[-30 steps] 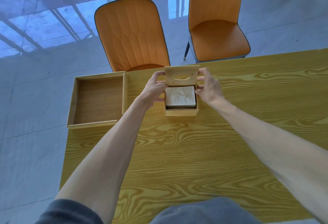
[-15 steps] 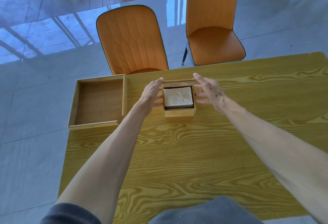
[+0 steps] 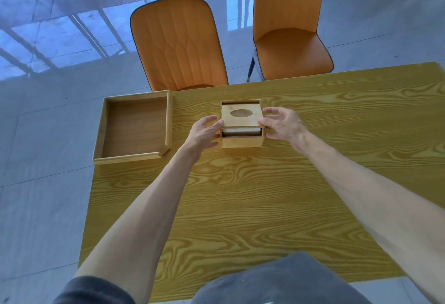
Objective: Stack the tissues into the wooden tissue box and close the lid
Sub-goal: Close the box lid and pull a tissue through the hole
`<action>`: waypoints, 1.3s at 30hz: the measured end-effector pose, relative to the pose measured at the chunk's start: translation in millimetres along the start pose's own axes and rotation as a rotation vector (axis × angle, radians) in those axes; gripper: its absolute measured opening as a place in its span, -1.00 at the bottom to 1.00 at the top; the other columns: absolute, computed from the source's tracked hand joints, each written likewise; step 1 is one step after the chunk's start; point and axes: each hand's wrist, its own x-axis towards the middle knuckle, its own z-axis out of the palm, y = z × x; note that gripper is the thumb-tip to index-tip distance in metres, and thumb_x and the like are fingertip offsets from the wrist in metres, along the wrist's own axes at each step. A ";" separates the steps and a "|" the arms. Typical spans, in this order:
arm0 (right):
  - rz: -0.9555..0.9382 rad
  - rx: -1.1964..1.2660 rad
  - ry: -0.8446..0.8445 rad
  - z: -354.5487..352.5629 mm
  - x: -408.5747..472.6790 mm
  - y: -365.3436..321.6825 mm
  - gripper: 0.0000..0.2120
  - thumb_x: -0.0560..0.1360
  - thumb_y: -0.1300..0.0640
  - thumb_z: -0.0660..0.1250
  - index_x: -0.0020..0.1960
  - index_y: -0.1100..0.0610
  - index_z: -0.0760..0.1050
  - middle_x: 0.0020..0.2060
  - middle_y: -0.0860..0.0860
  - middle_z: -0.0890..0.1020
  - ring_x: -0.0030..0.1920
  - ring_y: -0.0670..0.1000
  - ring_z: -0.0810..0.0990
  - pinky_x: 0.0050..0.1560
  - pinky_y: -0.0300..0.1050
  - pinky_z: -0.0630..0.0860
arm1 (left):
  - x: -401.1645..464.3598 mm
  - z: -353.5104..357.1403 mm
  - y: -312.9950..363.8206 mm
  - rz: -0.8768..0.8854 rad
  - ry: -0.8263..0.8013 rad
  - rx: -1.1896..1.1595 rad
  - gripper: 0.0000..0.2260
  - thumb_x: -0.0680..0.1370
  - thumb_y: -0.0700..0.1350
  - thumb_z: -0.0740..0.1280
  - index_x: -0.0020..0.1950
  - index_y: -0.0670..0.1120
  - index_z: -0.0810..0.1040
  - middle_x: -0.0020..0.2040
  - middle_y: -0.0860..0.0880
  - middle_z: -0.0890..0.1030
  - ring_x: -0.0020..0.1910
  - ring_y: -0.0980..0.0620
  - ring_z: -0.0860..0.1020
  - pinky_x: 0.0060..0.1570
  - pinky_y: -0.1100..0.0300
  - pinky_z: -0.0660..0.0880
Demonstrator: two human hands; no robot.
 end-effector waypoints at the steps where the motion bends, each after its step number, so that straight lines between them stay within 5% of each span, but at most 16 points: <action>1: -0.001 0.001 0.003 0.4 -0.3 1.7 -0.59 0.45 0.17 0.49 0.27 0.10 0.51 0.20 0.11 0.61 0.14 0.05 0.64 0.02 -0.01 0.64 | -0.2 0.3 -1.1 0.005 -0.001 0.003 -0.57 0.58 0.00 0.38 0.43 -0.03 0.44 0.26 -0.07 0.59 0.08 -0.01 0.62 0.14 0.04 0.56; 29: -0.112 -0.203 0.098 8.5 7.7 25.8 -0.58 0.40 0.21 0.54 0.23 0.11 0.53 0.01 0.02 0.65 0.01 0.04 0.68 -0.08 0.01 0.69 | 11.4 7.1 -25.3 0.128 0.109 0.132 -0.63 0.53 -0.14 0.44 0.31 0.02 0.51 0.04 0.06 0.61 0.08 0.02 0.62 0.11 0.00 0.60; 35: -0.464 -0.765 0.317 15.6 6.4 18.0 -0.66 0.47 -0.07 0.44 0.19 0.02 0.56 -0.03 -0.01 0.60 -0.21 -0.04 0.62 -0.33 -0.22 0.50 | 11.2 13.4 -20.8 0.088 0.140 0.146 -0.53 0.50 0.00 0.46 0.39 0.06 0.44 0.21 0.00 0.56 0.12 0.01 0.58 0.18 -0.02 0.56; 39: -0.597 -1.029 0.217 31.6 10.4 0.3 -0.77 0.54 0.00 0.38 0.16 0.04 0.62 -0.01 0.05 0.62 -0.18 0.03 0.65 -0.30 -0.23 0.48 | 9.7 25.8 -14.6 0.104 0.181 0.225 -0.38 0.47 0.08 0.47 0.48 0.06 0.32 0.24 0.00 0.50 0.17 -0.02 0.53 0.16 0.08 0.50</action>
